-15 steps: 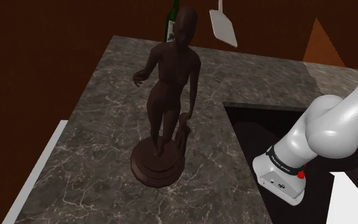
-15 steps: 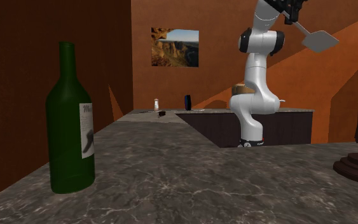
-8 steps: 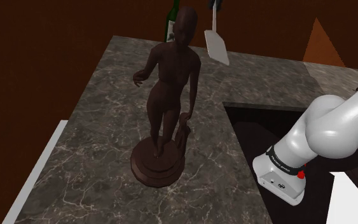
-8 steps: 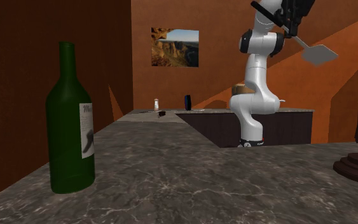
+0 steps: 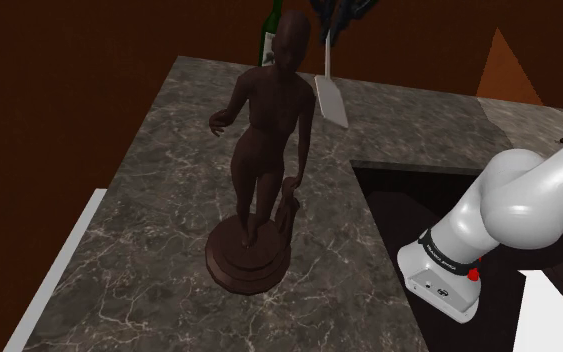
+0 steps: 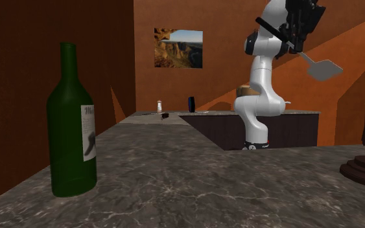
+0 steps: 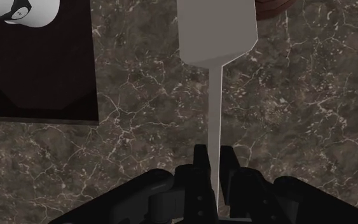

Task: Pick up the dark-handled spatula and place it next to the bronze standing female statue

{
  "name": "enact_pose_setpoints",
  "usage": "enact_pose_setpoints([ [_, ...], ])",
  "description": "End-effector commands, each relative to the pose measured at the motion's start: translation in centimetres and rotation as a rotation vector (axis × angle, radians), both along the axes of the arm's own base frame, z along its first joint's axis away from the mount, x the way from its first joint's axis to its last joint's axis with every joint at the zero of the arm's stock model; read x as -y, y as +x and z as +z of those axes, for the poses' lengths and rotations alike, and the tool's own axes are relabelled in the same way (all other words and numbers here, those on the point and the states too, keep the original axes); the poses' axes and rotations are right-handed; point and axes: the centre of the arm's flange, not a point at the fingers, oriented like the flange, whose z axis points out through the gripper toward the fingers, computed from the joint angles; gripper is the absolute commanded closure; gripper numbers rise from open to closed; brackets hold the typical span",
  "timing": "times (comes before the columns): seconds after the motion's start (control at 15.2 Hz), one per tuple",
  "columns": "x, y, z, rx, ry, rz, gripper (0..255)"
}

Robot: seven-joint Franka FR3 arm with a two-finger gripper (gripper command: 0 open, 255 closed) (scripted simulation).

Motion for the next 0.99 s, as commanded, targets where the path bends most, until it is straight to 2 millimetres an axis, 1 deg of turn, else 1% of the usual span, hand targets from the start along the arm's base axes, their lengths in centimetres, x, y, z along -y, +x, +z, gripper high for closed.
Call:
enact_pose_setpoints([
  [0.0, 0.0, -0.1, -1.1, 0.000, 0.000, 0.000, 255],
  [0.92, 0.0, -0.1, -8.5, 0.000, 0.000, 0.000, 255],
])
